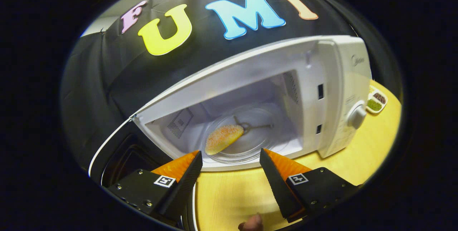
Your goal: Open the microwave oven with the left hand, put the food in, and close the microwave oven.
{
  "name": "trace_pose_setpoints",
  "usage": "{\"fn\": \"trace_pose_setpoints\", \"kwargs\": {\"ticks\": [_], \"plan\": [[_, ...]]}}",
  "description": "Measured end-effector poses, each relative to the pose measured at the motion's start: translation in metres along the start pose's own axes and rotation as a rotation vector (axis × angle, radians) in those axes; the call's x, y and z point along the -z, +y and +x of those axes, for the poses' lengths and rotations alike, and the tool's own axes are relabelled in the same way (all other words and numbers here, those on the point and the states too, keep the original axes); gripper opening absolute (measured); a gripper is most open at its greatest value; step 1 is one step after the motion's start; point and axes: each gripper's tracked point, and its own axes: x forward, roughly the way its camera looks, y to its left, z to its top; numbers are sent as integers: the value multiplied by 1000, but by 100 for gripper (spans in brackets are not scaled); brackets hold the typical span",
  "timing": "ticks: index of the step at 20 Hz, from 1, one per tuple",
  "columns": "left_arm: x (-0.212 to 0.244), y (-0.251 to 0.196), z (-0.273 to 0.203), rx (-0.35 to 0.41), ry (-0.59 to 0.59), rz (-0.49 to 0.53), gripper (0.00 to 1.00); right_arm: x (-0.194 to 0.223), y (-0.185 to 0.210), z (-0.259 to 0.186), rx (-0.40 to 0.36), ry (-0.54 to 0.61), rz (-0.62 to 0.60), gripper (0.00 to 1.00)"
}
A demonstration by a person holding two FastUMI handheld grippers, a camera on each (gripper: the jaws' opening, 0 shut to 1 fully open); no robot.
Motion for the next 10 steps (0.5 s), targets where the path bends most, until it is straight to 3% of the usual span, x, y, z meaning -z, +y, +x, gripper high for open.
{"fn": "trace_pose_setpoints", "kwargs": {"ticks": [7, 9, 10], "plan": [[6, 41, -38, 110, -48, -92, 79, 2, -26, -112, 2, -7, -83, 99], [18, 50, -39, 144, -40, -100, 89, 3, -35, -147, -7, -4, -128, 98], [25, 56, -39, 157, -26, -100, 78, 3, -42, -165, -11, 1, -165, 98]]}}
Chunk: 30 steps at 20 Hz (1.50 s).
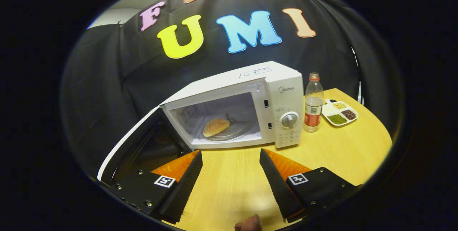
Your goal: Open the microwave oven with the left hand, put the food in, and close the microwave oven.
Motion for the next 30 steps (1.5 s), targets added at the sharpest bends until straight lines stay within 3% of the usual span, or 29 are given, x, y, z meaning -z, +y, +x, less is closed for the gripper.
{"fn": "trace_pose_setpoints", "kwargs": {"ticks": [6, 9, 14, 18, 20, 21, 22, 26, 30], "plan": [[5, 15, 12, 46, 10, -25, 79, -21, -48, -89, -28, -28, -144, 99], [24, 10, 22, 38, 34, 14, 78, -39, -70, -127, -54, -41, -188, 98], [63, -32, 48, 21, 101, 16, 78, -88, -97, -199, -127, -139, -260, 98], [88, -55, 77, 7, 132, 88, 78, -107, -112, -230, -167, -189, -232, 98], [104, -59, 98, 4, 178, 112, 78, -114, -122, -240, -150, -193, -197, 98], [110, -58, 113, 12, 187, 117, 78, -116, -121, -242, -152, -199, -181, 94], [119, -51, 127, 15, 204, 123, 78, -123, -123, -243, -137, -206, -170, 98], [168, -17, 201, 41, 280, 151, 81, -157, -127, -240, 1, -264, -52, 98], [234, 24, 264, 68, 393, 274, 84, -180, -106, -216, 85, -248, -6, 98]]}}
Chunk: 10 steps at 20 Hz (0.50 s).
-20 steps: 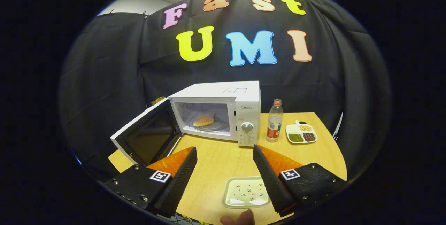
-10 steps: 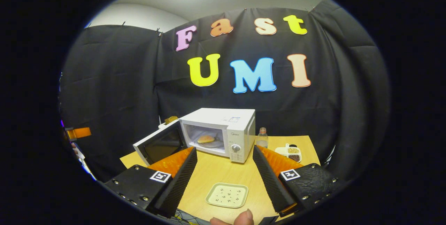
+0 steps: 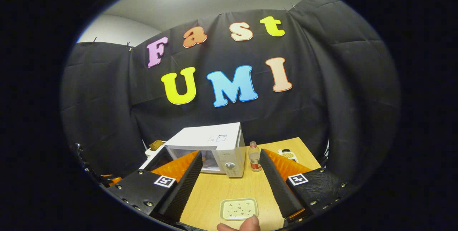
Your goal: Open the microwave oven with the left hand, put the food in, and close the microwave oven.
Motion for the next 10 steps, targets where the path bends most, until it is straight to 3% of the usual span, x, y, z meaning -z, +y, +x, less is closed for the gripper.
{"fn": "trace_pose_setpoints", "kwargs": {"ticks": [3, 6, 7, 8, 10], "plan": [[10, 14, 43, 31, 21, -13, 85, -7, 17, 13, 34, 0, 48, 98], [25, 17, 77, 54, 68, -74, 85, 9, 24, 20, 65, 37, -8, 98], [23, 9, 82, 77, 64, -82, 80, 14, 28, 21, 69, 47, -25, 98], [23, 4, 87, 80, 59, -60, 85, 15, 26, 22, 87, 50, -47, 98], [24, -12, 90, 127, 63, -8, 82, 21, 25, 21, 105, 61, -65, 98]]}}
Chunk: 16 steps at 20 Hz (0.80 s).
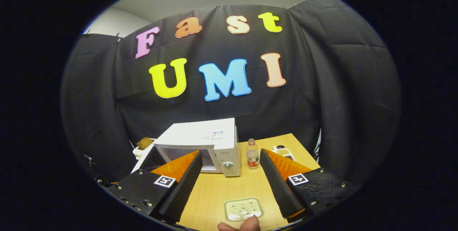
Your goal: Open the microwave oven with the left hand, put the food in, and close the microwave oven.
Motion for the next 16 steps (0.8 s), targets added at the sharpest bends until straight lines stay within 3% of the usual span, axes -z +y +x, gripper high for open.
{"fn": "trace_pose_setpoints", "kwargs": {"ticks": [2, 3, 9, 12, 13, 16], "plan": [[-2, -29, 7, 76, 8, 9, 80, 4, -7, -2, 26, 9, -6, 98], [-4, -45, 12, 110, 10, 19, 84, 4, -13, -2, 43, 6, -5, 98], [-28, -133, 48, 272, -9, 79, 85, 5, -50, -9, 143, 14, -3, 98], [-45, -172, 67, 334, -27, 109, 84, 6, -70, -12, 184, 24, 7, 99], [-50, -180, 74, 337, -31, 124, 80, 5, -76, -13, 197, 24, 11, 98], [-59, -208, 95, 379, -27, 126, 85, 6, -94, -12, 235, 33, 34, 98]]}}
